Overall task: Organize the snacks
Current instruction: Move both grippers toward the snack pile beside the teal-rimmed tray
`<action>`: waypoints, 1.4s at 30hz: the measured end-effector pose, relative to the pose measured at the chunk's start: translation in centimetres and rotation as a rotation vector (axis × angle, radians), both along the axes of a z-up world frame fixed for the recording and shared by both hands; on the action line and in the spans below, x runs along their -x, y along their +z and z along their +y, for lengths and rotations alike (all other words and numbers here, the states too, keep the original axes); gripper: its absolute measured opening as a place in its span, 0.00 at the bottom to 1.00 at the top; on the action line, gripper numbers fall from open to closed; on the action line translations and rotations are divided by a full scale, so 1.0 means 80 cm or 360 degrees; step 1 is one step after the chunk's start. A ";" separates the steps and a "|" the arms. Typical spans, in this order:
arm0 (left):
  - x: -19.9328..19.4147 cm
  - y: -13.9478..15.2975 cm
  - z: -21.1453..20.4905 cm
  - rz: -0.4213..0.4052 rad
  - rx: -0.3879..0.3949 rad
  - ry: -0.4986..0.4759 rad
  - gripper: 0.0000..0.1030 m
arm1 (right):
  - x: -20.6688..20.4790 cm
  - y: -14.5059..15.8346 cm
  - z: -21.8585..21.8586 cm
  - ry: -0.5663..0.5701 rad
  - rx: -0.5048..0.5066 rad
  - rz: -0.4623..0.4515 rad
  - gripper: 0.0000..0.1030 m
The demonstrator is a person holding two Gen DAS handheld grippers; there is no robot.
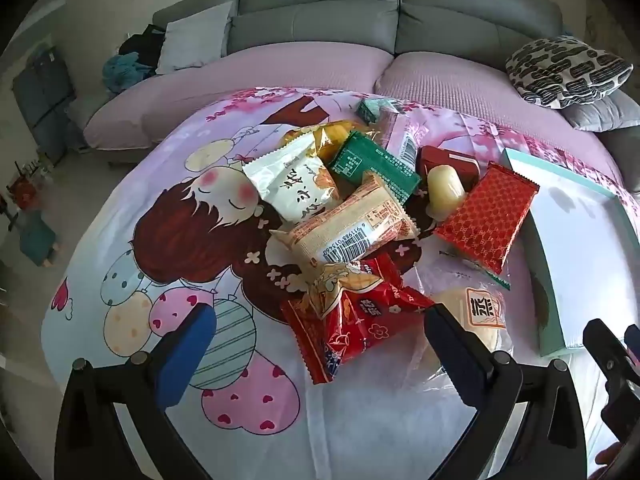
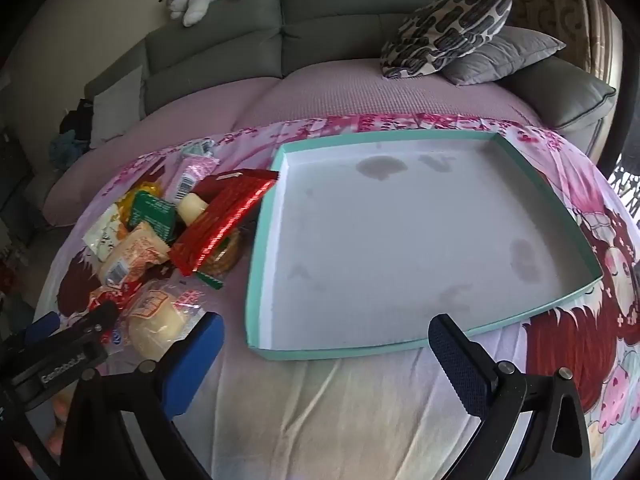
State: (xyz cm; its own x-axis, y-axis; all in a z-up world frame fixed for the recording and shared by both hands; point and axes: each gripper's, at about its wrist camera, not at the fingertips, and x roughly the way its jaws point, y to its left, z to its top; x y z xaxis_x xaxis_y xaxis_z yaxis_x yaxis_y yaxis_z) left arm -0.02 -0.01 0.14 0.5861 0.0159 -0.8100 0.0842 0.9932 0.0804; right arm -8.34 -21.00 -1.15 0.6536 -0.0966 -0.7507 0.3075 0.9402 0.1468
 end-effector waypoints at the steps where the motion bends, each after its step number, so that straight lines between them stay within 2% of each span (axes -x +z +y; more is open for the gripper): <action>1: 0.000 0.001 0.000 -0.0009 0.0011 0.0003 1.00 | 0.000 0.000 0.000 0.0004 -0.0003 -0.0002 1.00; 4: -0.004 0.002 -0.004 -0.0018 0.0013 0.0011 1.00 | 0.002 0.003 0.002 0.0031 -0.0011 -0.0009 1.00; 8: 0.009 0.004 -0.006 -0.0108 0.0030 -0.0026 1.00 | 0.002 -0.008 -0.017 0.0006 -0.0034 0.0015 1.00; 12: 0.006 0.013 0.002 -0.0127 0.0065 -0.0074 1.00 | -0.003 -0.005 -0.007 -0.0031 0.0025 0.0042 1.00; 31: 0.009 0.029 -0.012 -0.0191 0.0108 -0.0157 1.00 | 0.002 -0.001 -0.023 -0.0070 -0.0013 0.0022 1.00; 36: 0.013 0.035 -0.013 -0.0234 0.0163 -0.0183 1.00 | 0.004 0.001 -0.022 -0.0065 -0.0012 0.0015 1.00; 39: 0.012 0.036 -0.013 -0.0229 0.0160 -0.0175 1.00 | 0.004 0.001 -0.022 -0.0063 -0.0010 0.0016 1.00; 42: 0.006 0.032 -0.008 -0.0152 0.0200 -0.0162 1.00 | 0.004 0.001 -0.022 -0.0062 -0.0011 0.0016 1.00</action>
State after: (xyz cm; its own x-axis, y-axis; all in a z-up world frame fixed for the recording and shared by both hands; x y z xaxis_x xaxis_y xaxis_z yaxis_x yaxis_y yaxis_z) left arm -0.51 -0.67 2.68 0.6539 -0.1453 -0.7425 0.1827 0.9827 -0.0314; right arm -8.67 -22.73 -1.06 0.6418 -0.1167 -0.7579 0.3454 0.9264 0.1499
